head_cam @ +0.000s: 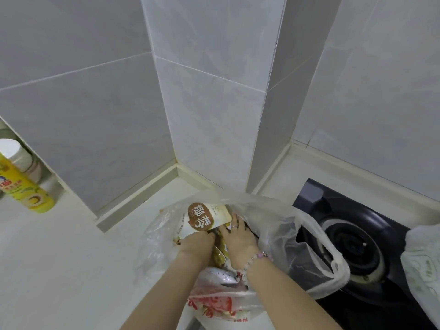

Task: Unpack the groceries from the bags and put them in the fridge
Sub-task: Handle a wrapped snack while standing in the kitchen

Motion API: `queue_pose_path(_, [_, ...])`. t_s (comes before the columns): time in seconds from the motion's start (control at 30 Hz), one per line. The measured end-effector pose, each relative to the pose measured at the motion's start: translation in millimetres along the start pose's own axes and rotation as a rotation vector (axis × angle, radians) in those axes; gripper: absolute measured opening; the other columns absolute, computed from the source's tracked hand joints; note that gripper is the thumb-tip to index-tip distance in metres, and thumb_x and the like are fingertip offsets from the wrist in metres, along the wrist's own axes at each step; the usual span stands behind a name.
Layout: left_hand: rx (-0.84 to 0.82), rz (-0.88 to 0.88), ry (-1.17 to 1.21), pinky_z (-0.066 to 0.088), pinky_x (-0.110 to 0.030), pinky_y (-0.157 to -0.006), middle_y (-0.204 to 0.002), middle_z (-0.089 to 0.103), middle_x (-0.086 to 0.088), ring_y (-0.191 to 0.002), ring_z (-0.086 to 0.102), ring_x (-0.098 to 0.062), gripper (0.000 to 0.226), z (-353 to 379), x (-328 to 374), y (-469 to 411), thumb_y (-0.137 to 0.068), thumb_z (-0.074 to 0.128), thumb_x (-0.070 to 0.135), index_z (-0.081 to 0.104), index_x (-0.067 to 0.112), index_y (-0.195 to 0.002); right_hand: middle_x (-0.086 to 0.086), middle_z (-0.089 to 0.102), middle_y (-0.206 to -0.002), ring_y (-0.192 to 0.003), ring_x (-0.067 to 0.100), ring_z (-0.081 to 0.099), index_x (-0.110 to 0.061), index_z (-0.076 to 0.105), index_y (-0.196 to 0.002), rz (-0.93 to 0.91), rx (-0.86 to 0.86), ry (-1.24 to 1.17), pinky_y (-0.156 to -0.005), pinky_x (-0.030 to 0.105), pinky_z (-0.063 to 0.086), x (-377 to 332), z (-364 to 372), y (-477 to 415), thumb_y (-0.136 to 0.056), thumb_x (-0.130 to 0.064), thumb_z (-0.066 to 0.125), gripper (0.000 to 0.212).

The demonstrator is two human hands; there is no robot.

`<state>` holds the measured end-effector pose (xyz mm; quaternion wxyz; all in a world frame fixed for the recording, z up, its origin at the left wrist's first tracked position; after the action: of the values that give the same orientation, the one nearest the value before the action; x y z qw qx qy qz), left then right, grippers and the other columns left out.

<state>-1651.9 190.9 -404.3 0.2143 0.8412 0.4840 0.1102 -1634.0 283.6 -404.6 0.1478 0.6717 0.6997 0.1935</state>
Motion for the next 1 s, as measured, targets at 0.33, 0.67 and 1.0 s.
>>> queue_pose_path(0.33, [0.009, -0.006, -0.048, 0.046, -0.036, -0.083, -0.136, 0.034, -0.011, -0.108, 0.058, -0.028, 0.051, -2, 12, 6, -0.084, 0.06, 0.011, 0.039, 0.008, -0.13, 0.024, -0.004, -0.155, -0.143, 0.038, 0.002, -0.029, 0.005, -0.15, 0.017, -0.066, -0.076, -0.106, 0.047, 0.036, -7, 10, -7, -0.086, -0.015, 0.062, 0.087])
queue_pose_path(0.67, [0.153, -0.036, 0.235, 0.043, -0.031, -0.074, -0.125, 0.045, 0.001, -0.104, 0.057, -0.025, 0.03, -16, -12, 35, -0.082, 0.059, 0.018, 0.051, 0.015, -0.11, 0.015, 0.039, -0.14, -0.129, 0.029, 0.036, -0.004, 0.027, -0.14, -0.101, 0.058, 0.22, -0.102, 0.041, 0.036, -16, 2, 2, -0.083, -0.012, 0.064, 0.068])
queue_pose_path(1.0, [0.542, -0.007, 0.458, 0.036, -0.02, -0.065, -0.108, 0.049, 0.006, -0.091, 0.057, -0.017, 0.023, -31, -38, 83, -0.087, 0.057, 0.031, 0.05, 0.018, -0.105, 0.016, 0.056, -0.125, -0.114, 0.032, 0.054, -0.008, 0.044, -0.13, -0.172, 0.044, 0.266, -0.092, 0.042, 0.048, -39, -9, 24, -0.095, -0.004, 0.043, 0.035])
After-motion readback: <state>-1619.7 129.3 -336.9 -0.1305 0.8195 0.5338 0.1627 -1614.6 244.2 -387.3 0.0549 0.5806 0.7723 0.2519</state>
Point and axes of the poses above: each hand's wrist, its own y-axis away from the middle knuckle, its own z-axis out of the palm, x = y × z, the point moved 5 cm from there along -y, towards the middle knuckle
